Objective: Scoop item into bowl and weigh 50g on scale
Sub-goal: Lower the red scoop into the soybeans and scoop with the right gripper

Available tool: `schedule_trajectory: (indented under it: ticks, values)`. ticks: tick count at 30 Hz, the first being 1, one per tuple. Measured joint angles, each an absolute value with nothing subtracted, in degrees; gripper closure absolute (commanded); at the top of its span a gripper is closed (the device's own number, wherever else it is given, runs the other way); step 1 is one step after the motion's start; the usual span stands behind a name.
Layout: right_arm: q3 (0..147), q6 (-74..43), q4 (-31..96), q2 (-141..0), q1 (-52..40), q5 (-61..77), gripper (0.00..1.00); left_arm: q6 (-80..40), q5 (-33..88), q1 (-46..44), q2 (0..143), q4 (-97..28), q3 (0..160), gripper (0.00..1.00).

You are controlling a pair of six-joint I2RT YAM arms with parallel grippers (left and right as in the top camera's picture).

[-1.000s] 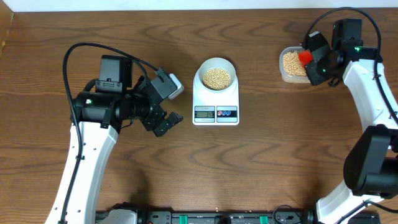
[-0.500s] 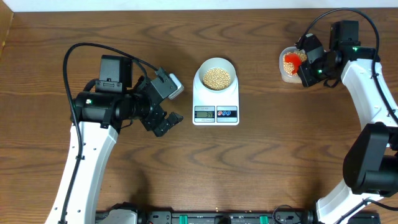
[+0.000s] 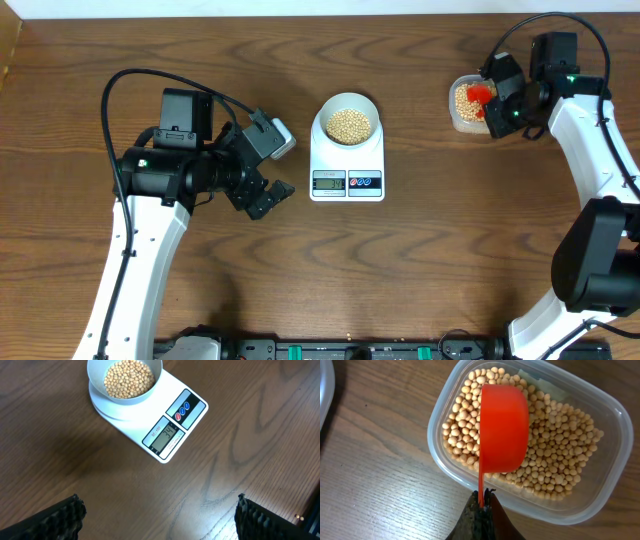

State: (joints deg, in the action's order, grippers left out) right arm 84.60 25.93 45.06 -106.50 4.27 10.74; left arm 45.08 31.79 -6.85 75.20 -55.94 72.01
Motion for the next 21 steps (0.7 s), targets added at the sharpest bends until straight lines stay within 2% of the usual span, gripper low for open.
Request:
schedule_trajectory:
  ticks: [7,14,21]
  values:
    - [84.38,25.93,46.02,-106.85,4.27,12.08,0.99,45.08,31.79,-6.85,75.20,-55.94,72.01,0.02]
    - [84.18,25.50,46.02,-108.92,4.38,19.03,0.99,45.08,31.79,-6.85,75.20,-55.94,72.01,0.02]
    - [84.16,19.84,45.78,-108.95,6.24,21.12,0.99,45.08,31.79,-6.85,75.20,-55.94,72.01,0.02]
